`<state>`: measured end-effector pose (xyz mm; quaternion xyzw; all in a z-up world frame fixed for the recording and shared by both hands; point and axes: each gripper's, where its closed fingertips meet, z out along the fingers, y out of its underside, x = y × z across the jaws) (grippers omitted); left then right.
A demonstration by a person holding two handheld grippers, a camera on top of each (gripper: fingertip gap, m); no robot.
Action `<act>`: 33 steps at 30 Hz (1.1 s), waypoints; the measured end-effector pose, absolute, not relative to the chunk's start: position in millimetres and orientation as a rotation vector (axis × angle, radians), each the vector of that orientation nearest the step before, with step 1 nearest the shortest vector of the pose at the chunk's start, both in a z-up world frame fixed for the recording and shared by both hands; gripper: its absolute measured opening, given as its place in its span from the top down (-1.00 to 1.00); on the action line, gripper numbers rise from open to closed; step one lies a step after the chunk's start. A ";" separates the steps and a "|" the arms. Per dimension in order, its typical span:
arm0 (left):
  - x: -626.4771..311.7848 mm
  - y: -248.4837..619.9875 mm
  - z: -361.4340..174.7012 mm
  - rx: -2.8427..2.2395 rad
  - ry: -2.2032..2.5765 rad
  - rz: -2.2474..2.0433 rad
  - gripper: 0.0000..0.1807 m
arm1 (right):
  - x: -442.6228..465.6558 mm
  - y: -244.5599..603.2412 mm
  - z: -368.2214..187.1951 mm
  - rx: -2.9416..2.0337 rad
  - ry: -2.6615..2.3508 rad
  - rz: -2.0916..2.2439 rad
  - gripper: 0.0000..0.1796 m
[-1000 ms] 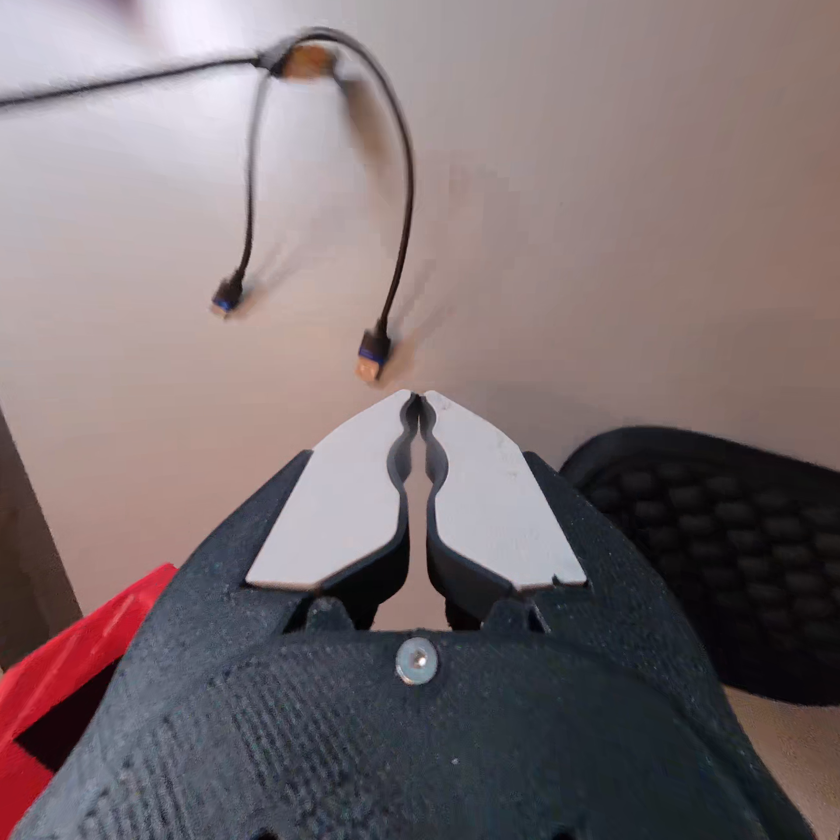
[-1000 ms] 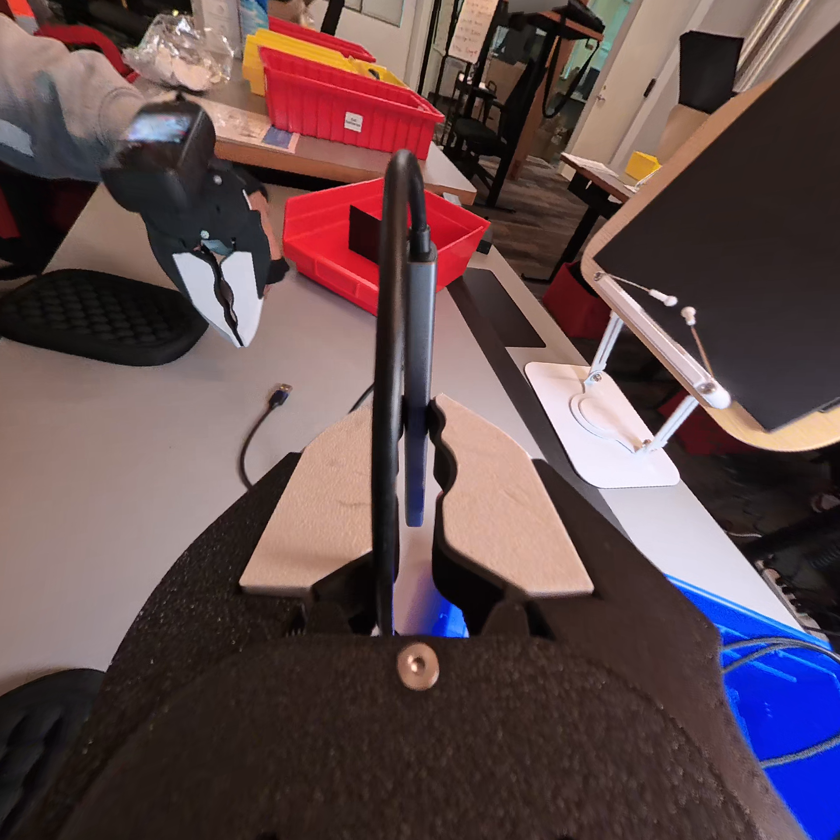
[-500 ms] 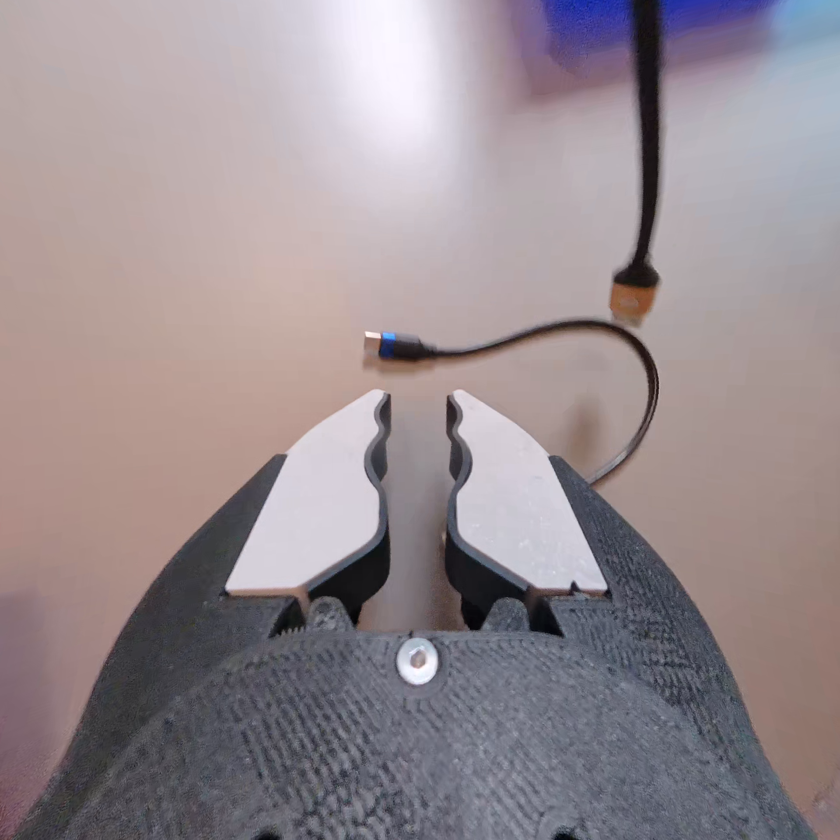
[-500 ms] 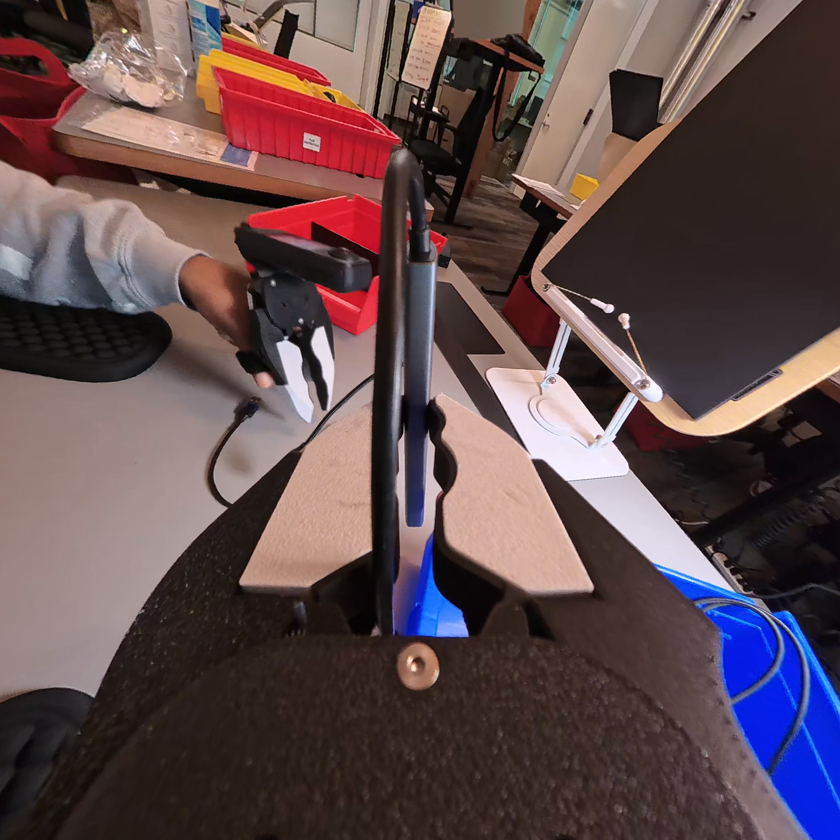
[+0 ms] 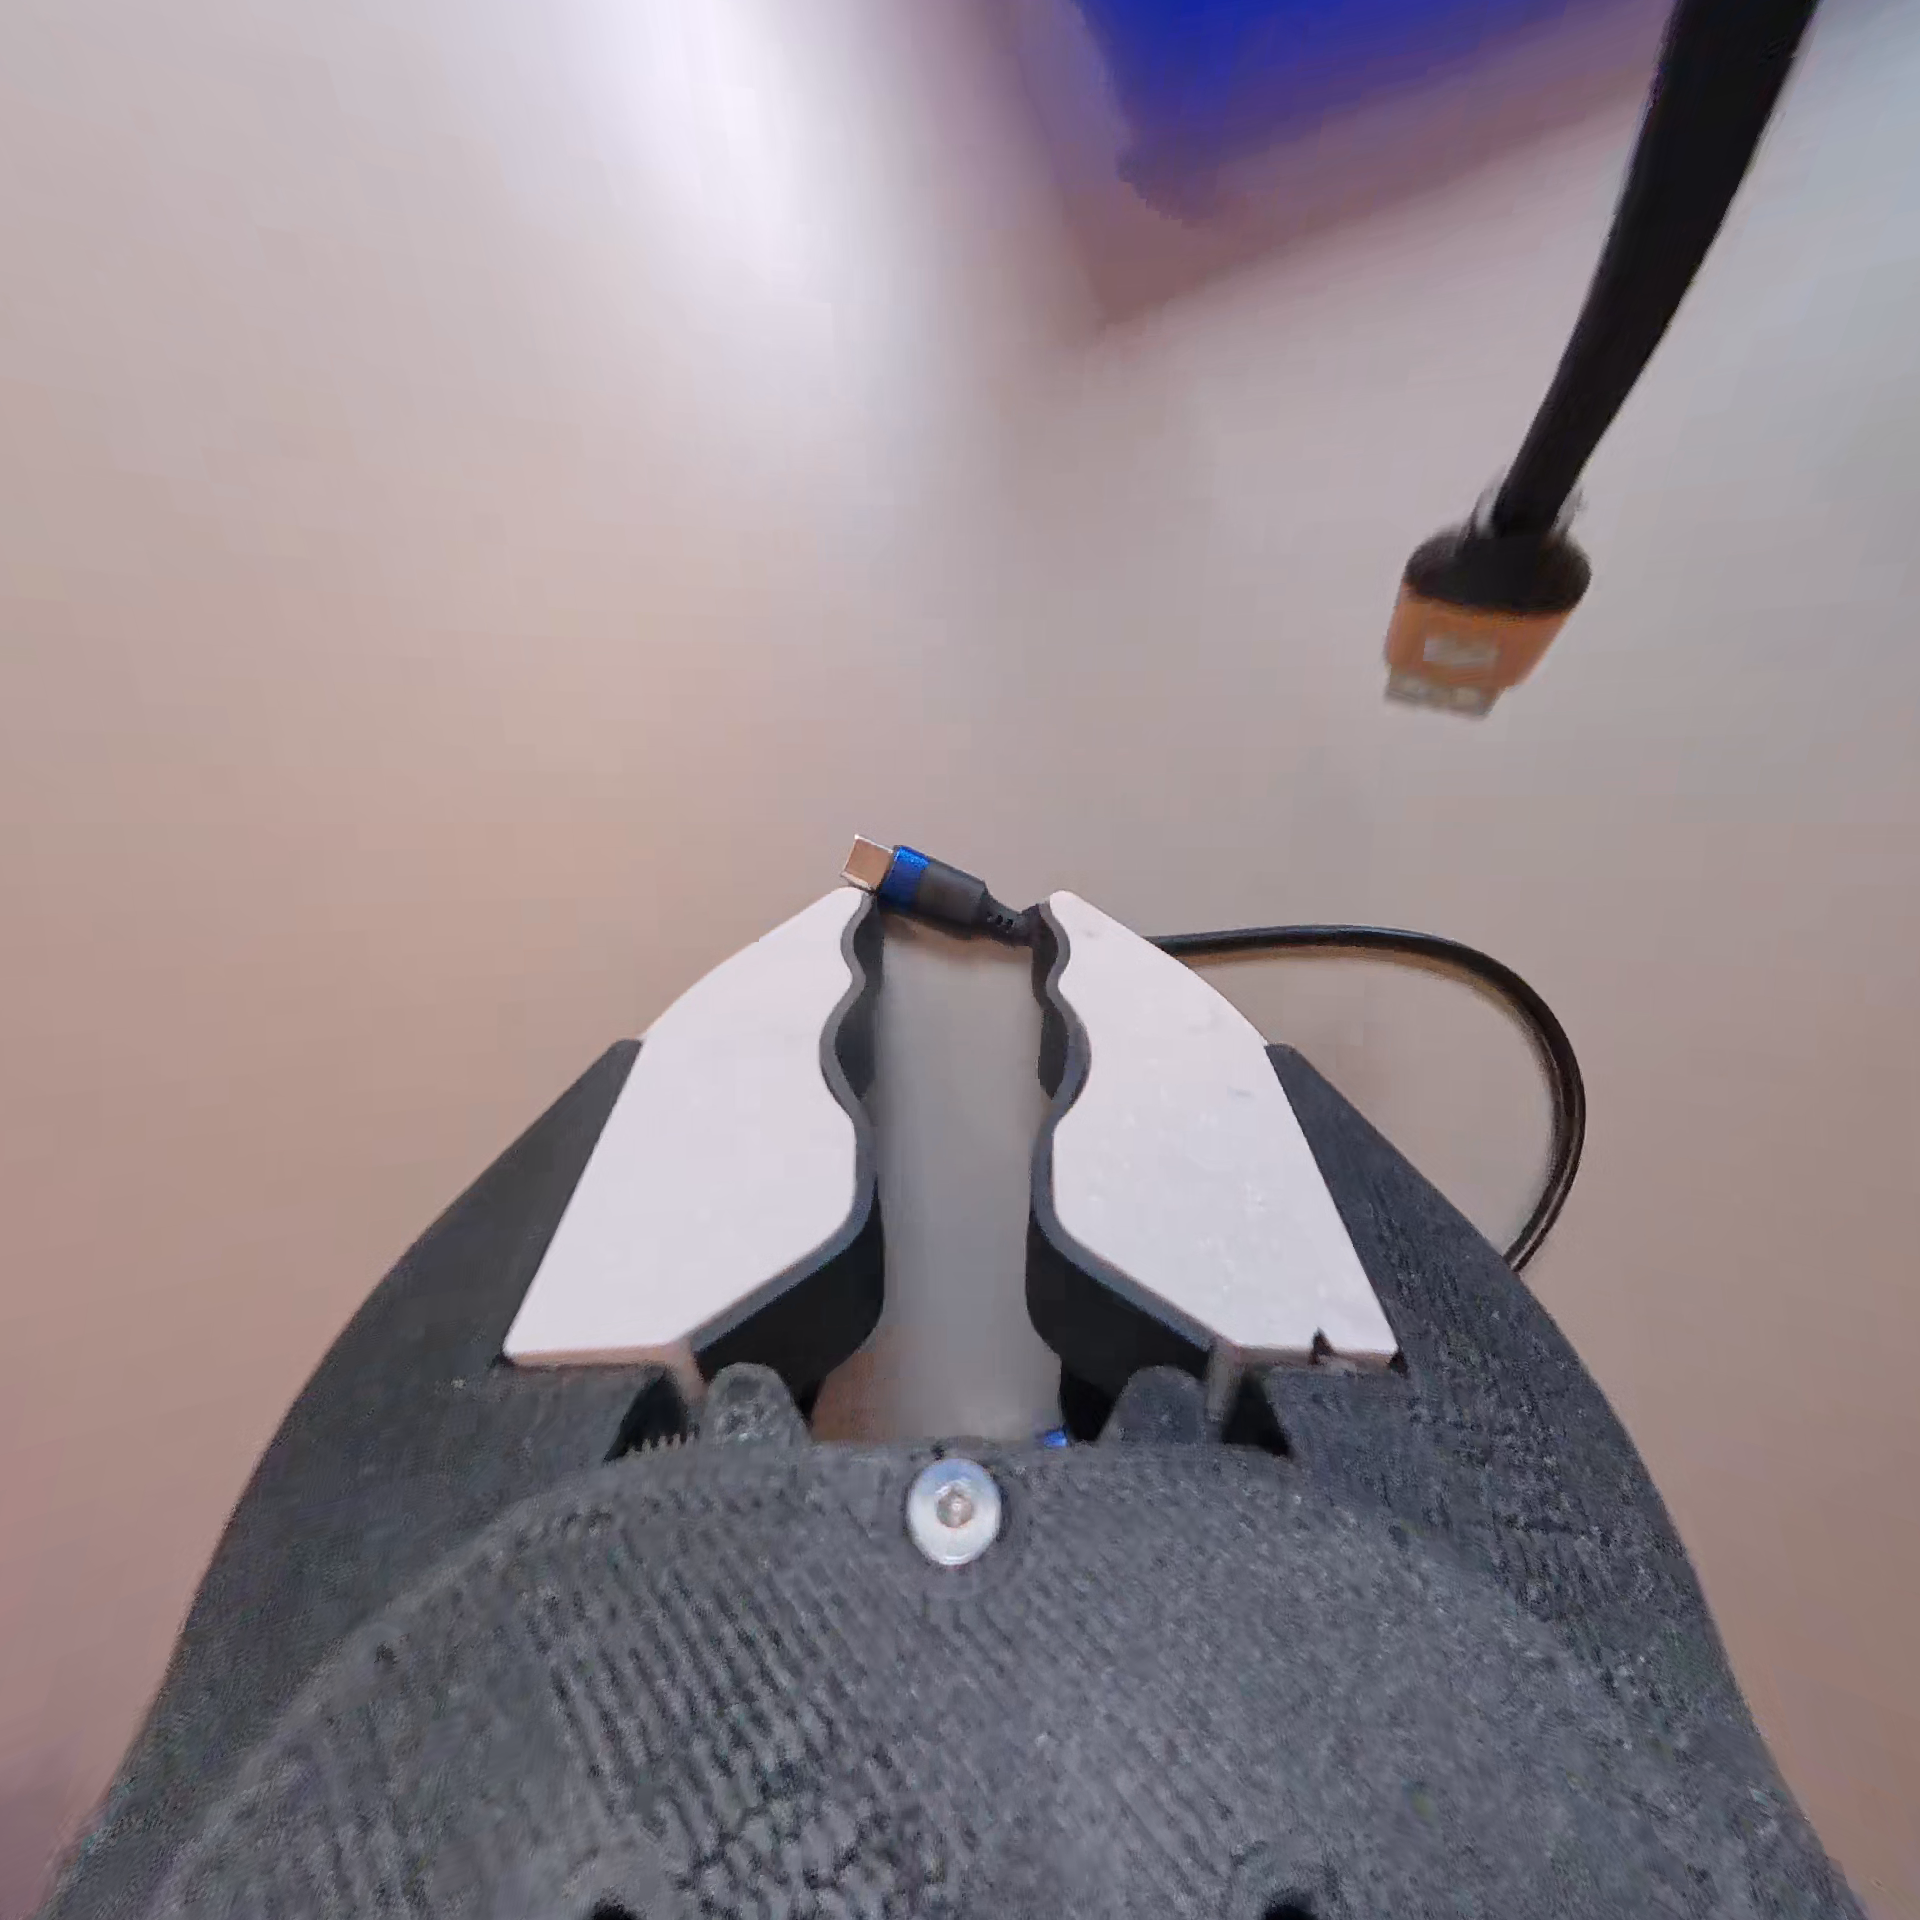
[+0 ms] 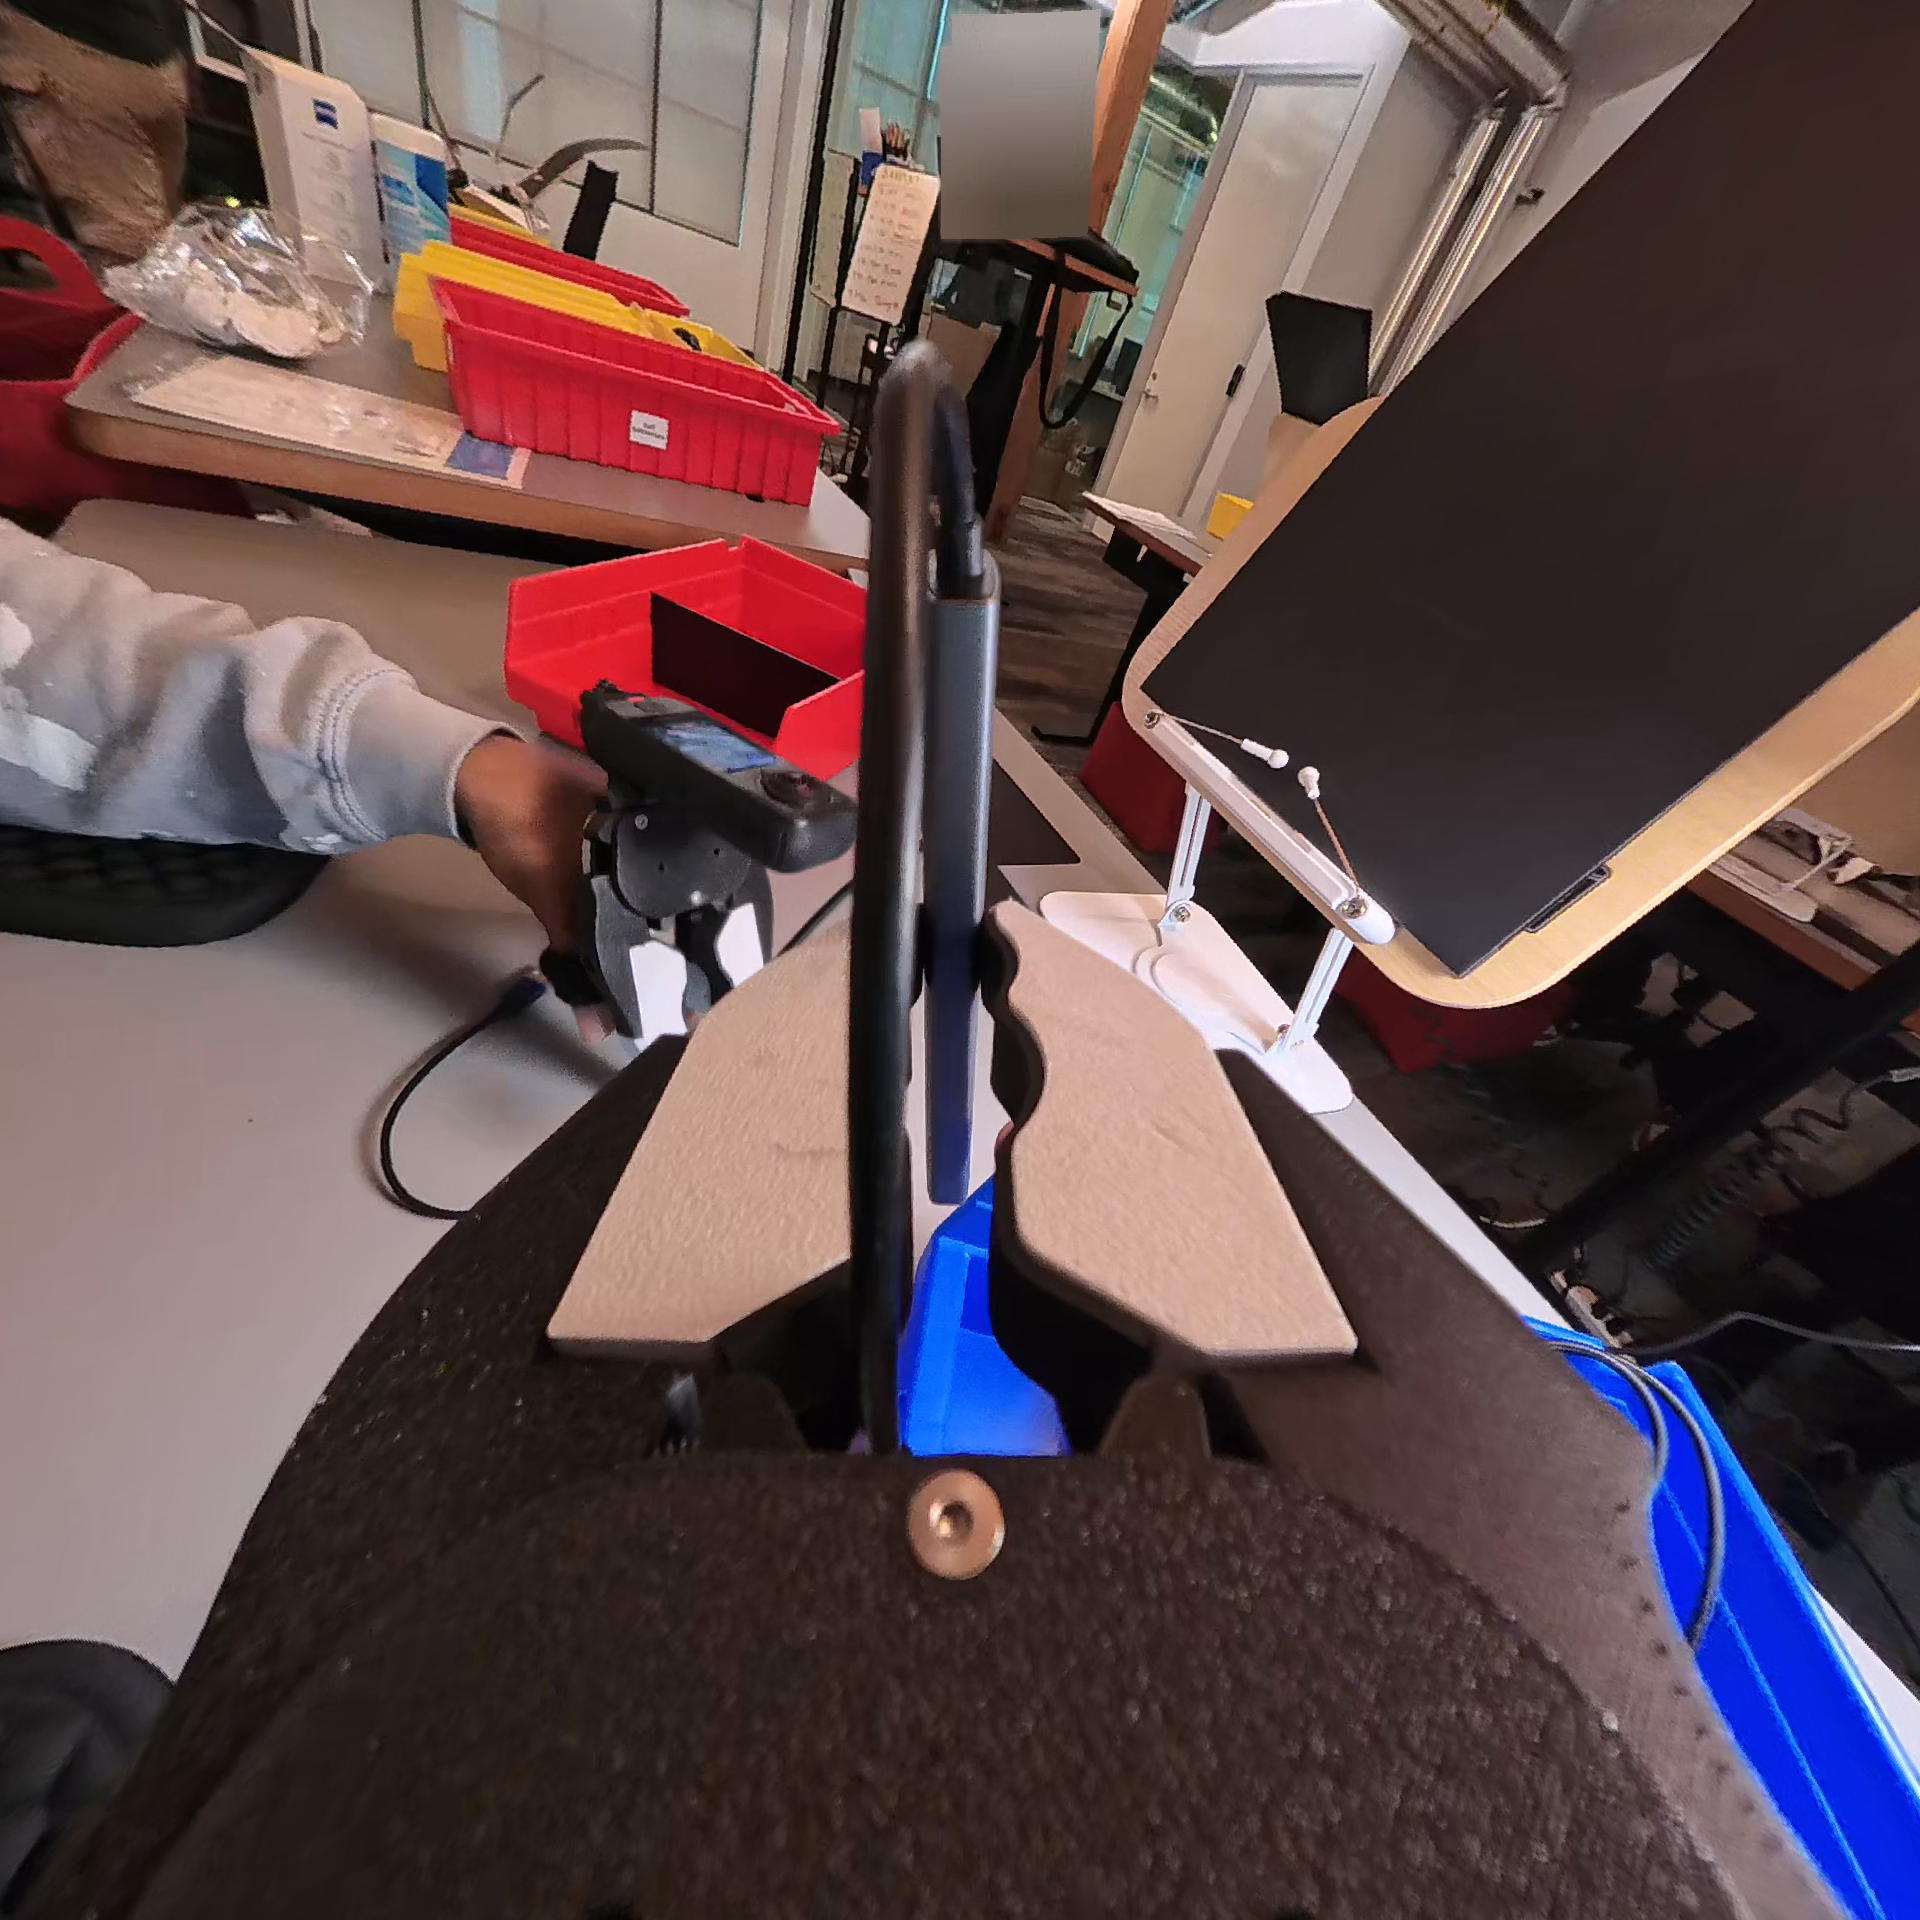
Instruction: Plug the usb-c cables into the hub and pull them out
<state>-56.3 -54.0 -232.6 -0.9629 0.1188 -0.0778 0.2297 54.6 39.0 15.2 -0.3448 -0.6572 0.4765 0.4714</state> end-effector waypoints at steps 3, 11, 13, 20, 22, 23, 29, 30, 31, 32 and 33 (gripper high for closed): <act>-38.6 -47.5 -232.4 -2.605 0.627 -0.214 0.69 | 58.2 41.9 19.8 -0.841 -1.585 1.162 0.88; -15.8 -56.5 -219.3 -2.503 0.933 -0.187 0.90 | 75.8 65.7 26.1 -0.878 -1.510 1.170 0.87; -24.9 -55.7 -221.8 -2.553 0.723 -0.126 0.80 | 77.7 69.4 27.8 -0.881 -1.494 1.165 0.87; -21.5 -47.0 -233.7 -2.519 0.382 -0.137 0.71 | 73.7 63.2 28.7 -0.869 -1.501 1.162 0.88; -17.5 -48.6 -233.7 -2.525 0.459 -0.157 0.85 | 72.9 61.4 28.5 -0.865 -1.507 1.162 0.88; -15.2 -51.8 -233.8 -2.519 0.557 -0.161 0.86 | 72.6 60.7 28.2 -0.865 -1.509 1.165 0.88; -9.5 -110.7 -233.9 -2.543 1.097 -0.347 0.87 | 67.0 55.0 19.5 -0.868 -1.557 1.195 0.88; -16.9 -110.8 -233.8 -2.561 1.062 -0.308 0.87 | 65.1 53.3 17.0 -0.869 -1.571 1.199 0.88; -22.9 -110.4 -233.8 -2.564 1.030 -0.265 0.86 | 62.6 52.2 14.3 -0.872 -1.582 1.200 0.88; -25.7 -110.8 -233.9 -2.560 1.001 -0.243 0.83 | 59.7 51.1 11.6 -0.877 -1.592 1.200 0.87; -26.3 -111.5 -234.2 -2.554 0.967 -0.232 0.79 | 56.7 49.7 8.5 -0.882 -1.604 1.199 0.87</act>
